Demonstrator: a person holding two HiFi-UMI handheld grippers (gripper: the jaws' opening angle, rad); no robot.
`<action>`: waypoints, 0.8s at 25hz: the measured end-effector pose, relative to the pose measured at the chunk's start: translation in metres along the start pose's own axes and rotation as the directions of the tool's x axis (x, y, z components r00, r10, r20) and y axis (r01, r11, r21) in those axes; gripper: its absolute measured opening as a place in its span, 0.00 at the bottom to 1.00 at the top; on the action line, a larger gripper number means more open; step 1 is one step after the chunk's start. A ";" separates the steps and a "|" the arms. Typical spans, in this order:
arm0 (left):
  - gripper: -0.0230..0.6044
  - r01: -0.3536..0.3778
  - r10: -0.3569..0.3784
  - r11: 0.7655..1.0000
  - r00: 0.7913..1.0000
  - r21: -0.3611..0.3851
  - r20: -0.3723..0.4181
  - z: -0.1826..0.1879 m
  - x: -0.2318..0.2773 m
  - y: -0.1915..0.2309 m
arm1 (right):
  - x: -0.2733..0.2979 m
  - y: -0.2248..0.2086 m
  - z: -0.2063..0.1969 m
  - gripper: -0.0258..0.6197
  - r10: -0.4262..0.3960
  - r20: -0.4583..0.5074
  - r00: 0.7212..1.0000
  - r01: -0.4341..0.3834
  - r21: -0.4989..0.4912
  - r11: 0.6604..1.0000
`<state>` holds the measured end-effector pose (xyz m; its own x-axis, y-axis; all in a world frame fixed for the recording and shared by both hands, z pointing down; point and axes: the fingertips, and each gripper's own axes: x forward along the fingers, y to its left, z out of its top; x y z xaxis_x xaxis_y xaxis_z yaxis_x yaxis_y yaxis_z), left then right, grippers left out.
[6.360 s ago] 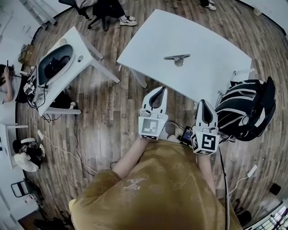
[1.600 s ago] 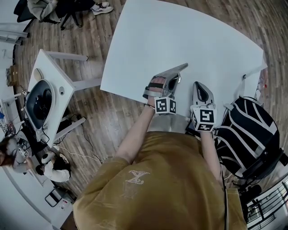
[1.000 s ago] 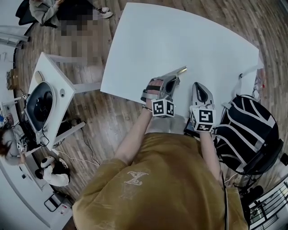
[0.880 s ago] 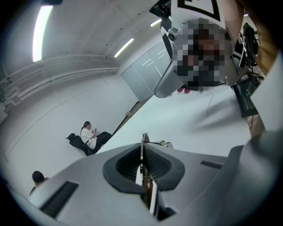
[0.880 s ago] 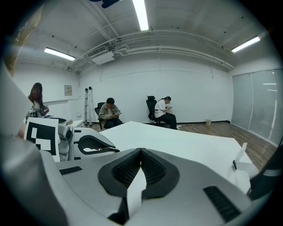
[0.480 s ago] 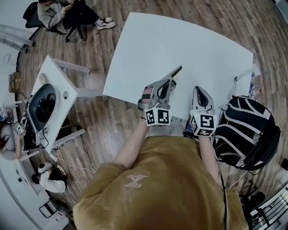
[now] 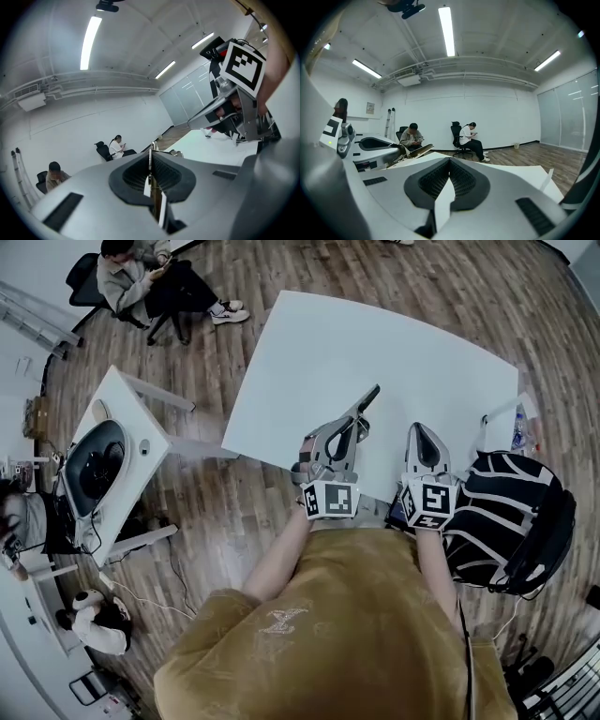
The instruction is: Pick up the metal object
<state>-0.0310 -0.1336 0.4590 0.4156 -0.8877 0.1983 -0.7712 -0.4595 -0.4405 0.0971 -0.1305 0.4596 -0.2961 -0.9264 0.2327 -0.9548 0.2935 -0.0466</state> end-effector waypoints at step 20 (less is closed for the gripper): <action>0.06 -0.073 0.089 0.973 0.994 -0.219 0.066 0.043 -0.014 0.036 | -0.002 0.005 0.059 0.05 0.003 0.142 0.990 0.001 -0.030 1.000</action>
<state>-0.0438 -0.1367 0.4032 0.3761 -0.9212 0.0996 -0.8864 -0.3890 -0.2511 0.0914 -0.1416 0.4019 -0.2994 -0.9496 0.0927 -0.9541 0.2991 -0.0168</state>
